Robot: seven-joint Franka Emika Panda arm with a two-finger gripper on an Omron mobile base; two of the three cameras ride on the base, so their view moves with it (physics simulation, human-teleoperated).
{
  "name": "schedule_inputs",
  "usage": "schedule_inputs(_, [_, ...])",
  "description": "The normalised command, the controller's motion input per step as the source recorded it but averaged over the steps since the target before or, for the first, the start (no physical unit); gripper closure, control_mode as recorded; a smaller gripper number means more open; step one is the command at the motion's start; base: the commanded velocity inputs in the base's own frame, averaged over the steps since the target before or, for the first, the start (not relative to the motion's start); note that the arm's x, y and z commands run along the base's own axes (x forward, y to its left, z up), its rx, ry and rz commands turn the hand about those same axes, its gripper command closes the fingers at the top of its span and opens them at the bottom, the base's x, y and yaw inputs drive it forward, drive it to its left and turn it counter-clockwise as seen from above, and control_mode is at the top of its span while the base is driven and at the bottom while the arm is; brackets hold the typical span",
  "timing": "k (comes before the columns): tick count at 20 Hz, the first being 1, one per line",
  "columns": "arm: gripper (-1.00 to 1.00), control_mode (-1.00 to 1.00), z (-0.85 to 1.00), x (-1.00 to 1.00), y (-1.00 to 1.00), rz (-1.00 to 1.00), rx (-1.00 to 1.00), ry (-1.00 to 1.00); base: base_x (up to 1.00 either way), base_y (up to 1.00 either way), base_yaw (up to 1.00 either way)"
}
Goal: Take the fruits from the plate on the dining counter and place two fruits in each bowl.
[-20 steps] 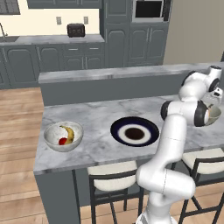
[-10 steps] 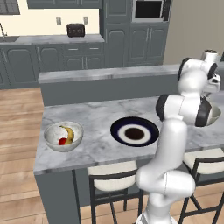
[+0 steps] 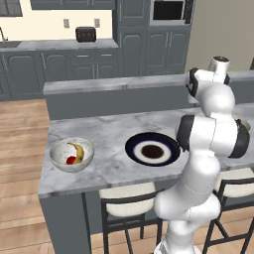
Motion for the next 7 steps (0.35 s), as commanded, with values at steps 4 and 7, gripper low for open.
schedule_inputs(4, [-1.00, -1.00, 0.00, 0.12, 1.00, 0.51, 0.00, 0.01, 0.00, 0.00, 0.00])
schedule_inputs(7, [-1.00, -1.00, 0.09, 0.00, 1.00, 0.34, -0.02, 0.13, 0.00, 0.00, 0.00])
